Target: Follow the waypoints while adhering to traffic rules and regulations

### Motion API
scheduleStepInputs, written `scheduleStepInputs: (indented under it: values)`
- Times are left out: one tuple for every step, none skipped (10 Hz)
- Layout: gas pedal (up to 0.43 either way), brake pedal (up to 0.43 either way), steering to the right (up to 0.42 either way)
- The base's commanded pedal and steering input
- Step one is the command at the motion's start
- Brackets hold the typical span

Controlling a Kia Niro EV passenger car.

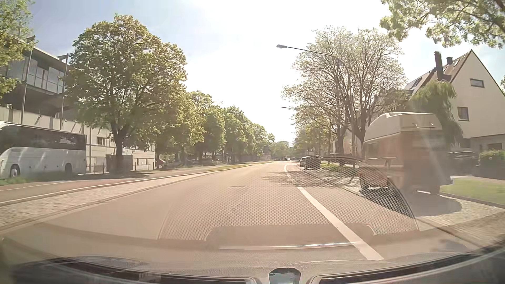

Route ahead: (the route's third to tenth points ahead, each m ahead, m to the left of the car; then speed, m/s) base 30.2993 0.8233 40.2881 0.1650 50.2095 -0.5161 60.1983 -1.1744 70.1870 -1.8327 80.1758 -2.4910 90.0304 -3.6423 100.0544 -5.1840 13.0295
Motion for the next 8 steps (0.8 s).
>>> scheduleStepInputs:
  values:
    - [0.087,0.0,0.007]
    - [0.087,0.0,0.007]
    - [0.079,0.0,0.006]
    - [0.079,0.0,0.007]
    - [0.079,0.0,0.007]
    - [0.079,0.0,0.007]
    - [0.079,0.0,0.007]
    - [0.079,0.0,0.007]
